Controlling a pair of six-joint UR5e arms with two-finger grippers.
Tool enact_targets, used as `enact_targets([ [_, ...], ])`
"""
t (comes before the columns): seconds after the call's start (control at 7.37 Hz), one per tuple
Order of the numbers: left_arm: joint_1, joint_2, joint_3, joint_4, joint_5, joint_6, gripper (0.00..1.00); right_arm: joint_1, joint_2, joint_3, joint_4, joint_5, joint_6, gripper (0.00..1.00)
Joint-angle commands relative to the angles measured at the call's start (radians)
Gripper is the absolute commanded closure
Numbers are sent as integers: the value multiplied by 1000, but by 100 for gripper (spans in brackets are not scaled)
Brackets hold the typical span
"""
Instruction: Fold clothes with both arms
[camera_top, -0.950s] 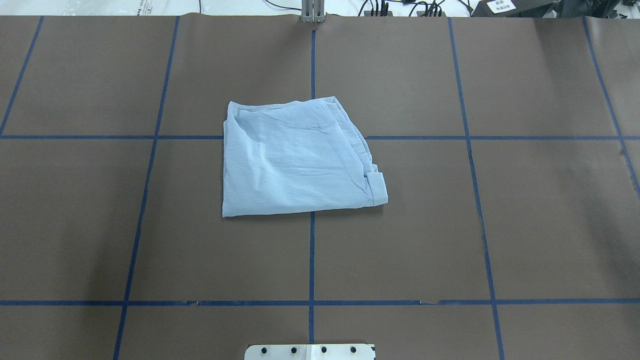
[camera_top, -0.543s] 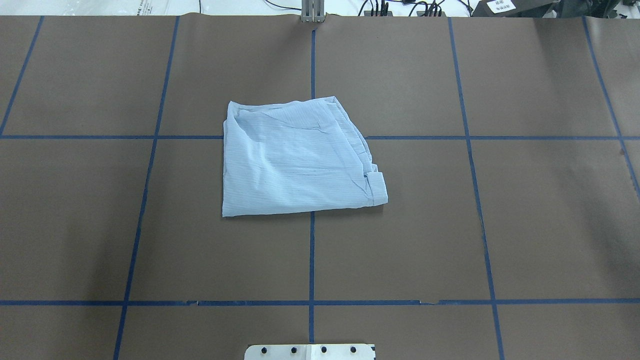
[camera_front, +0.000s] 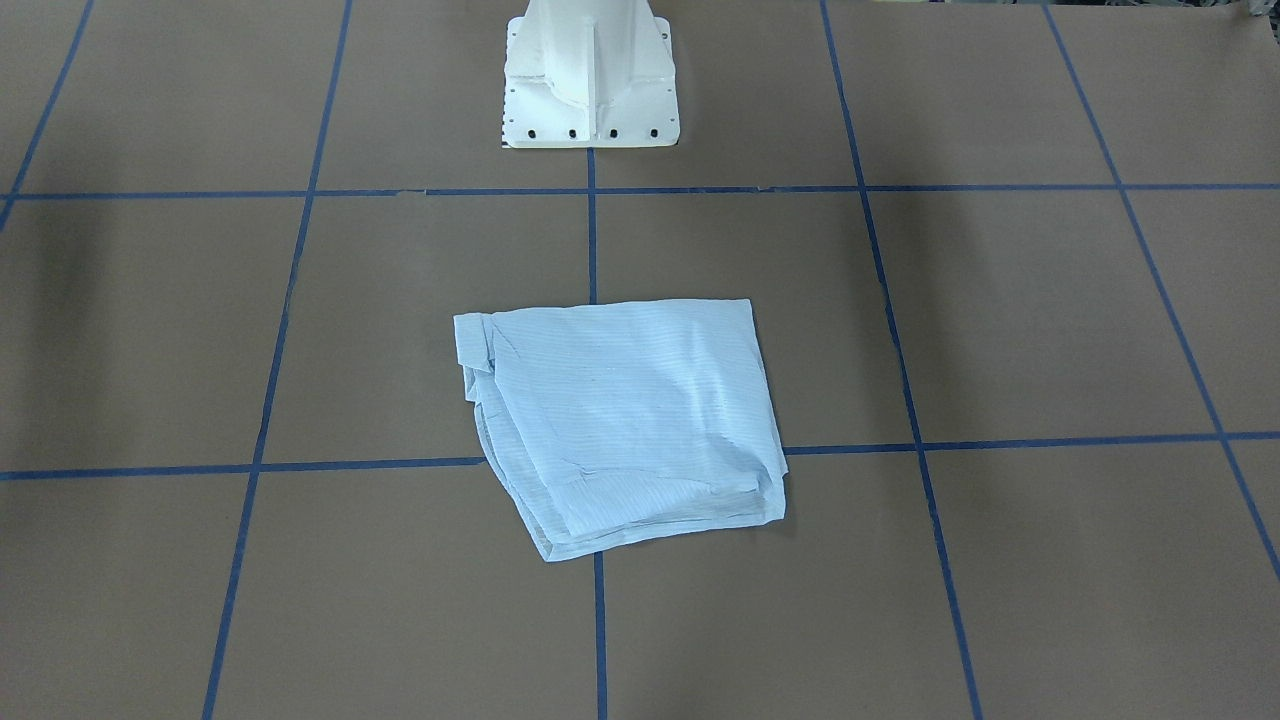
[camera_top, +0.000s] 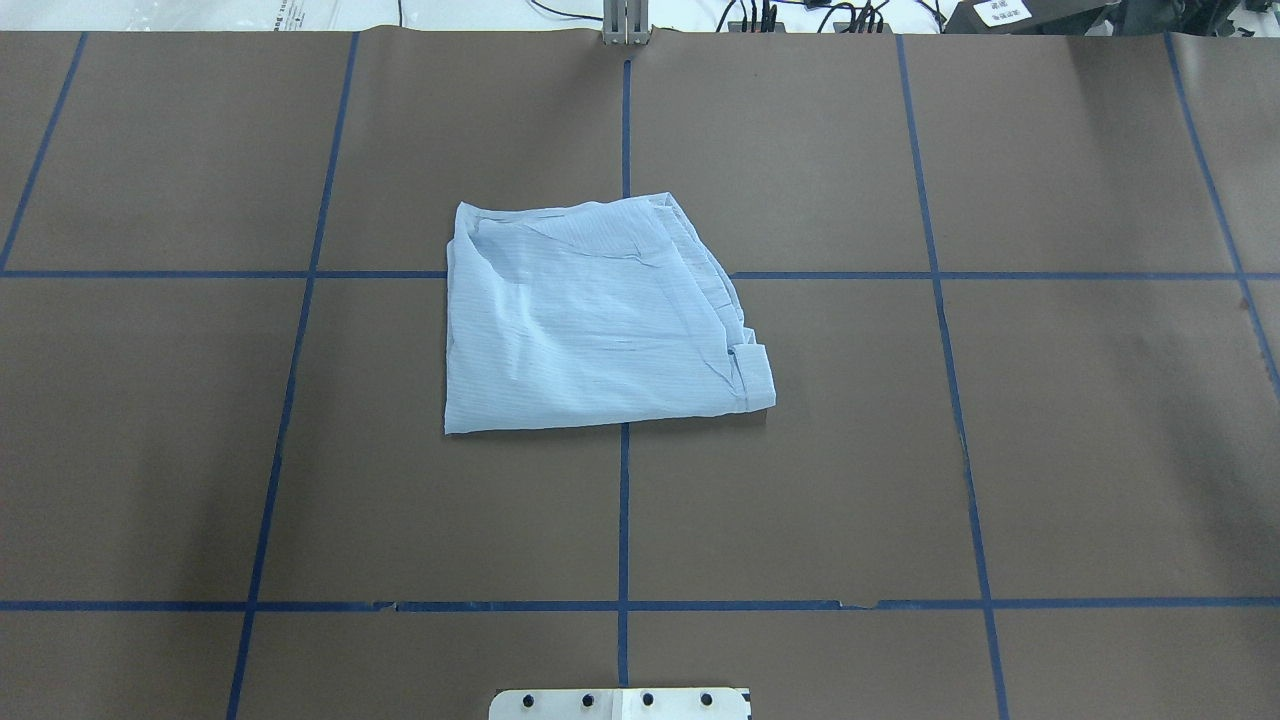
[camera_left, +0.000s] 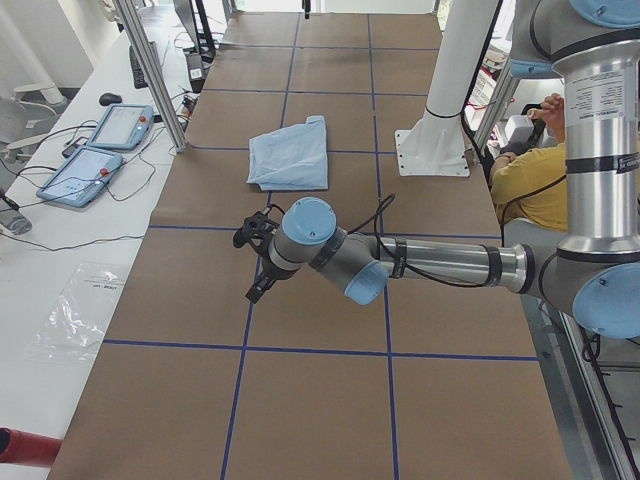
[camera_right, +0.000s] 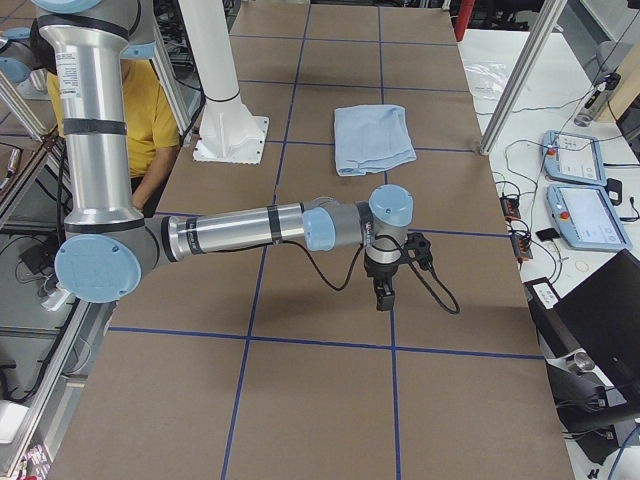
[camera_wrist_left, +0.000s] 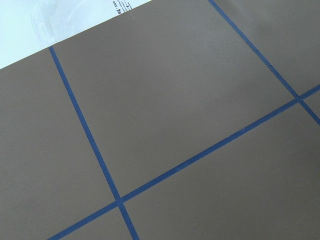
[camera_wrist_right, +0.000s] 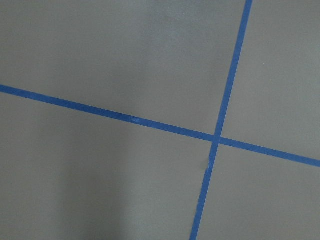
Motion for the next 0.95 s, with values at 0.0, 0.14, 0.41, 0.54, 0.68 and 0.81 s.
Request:
enact_targets([
  [0.0,0,0,-1,0,-3,1,0,-1,0,0,0,0,2,0],
  [0.14,0,0,0,2,-2,1,0,-1,0,5,0,2,2,0],
  [0.41,0,0,0,0,-2,1,0,-1,0,6,0,11,3,0],
  [0.54,0,1,0,2,0,-2,0,-1,0,6,0,11,3,0],
  [0.68,0,1,0,0,2,-8,0,-1,0,6,0,12,3,0],
  [0.81,0,1,0,0,2,-9,0,-1,0,5,0,11,3,0],
])
